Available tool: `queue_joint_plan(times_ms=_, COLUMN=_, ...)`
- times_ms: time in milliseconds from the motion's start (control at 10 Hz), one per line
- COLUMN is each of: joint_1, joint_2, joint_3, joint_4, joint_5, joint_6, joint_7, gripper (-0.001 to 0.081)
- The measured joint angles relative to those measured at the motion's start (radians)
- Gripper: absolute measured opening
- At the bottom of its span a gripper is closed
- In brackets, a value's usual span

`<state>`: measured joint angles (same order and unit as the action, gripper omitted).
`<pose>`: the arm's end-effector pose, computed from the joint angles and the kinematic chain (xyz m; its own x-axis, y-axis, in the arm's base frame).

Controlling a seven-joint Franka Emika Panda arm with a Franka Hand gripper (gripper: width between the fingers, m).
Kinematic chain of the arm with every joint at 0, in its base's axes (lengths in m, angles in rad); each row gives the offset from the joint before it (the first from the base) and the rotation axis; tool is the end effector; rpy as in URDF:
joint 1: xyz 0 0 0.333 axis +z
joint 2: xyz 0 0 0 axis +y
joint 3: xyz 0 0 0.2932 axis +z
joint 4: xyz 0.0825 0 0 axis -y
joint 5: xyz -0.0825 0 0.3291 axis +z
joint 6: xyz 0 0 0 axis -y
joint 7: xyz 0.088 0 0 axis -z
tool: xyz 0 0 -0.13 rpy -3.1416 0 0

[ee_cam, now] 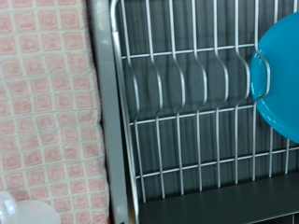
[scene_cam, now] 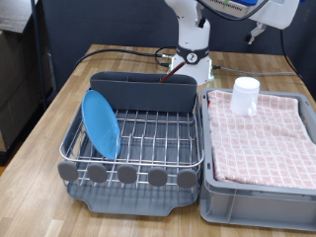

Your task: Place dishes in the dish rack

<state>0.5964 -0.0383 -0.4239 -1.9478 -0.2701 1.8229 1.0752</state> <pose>0.4850 0.0544 0.4619 0.6835 -0.7119 0.1615 -0.7291 -0.6551 0.1979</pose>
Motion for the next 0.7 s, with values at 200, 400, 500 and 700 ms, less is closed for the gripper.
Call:
queue_joint_plan(times_ms=200, joint_1=0.007, joint_2=-0.004, joint_3=0.025, joint_4=0.002, joint_5=0.028, joint_6=-0.008, joint_7=0.0, gripper=0.0803)
queue_joint_plan(times_ms=400, joint_1=0.027, joint_2=-0.016, joint_3=0.061, joint_4=0.0, joint_5=0.063, joint_6=-0.015, joint_7=0.008, gripper=0.0803)
queue_joint_plan(times_ms=500, joint_1=0.04, joint_2=-0.022, joint_3=0.082, joint_4=-0.001, joint_5=0.077, joint_6=-0.02, joint_7=0.023, gripper=0.0803)
queue_joint_plan(times_ms=700, joint_1=0.065, joint_2=-0.032, joint_3=0.127, joint_4=-0.001, joint_5=0.084, joint_6=-0.042, joint_7=0.078, gripper=0.0803)
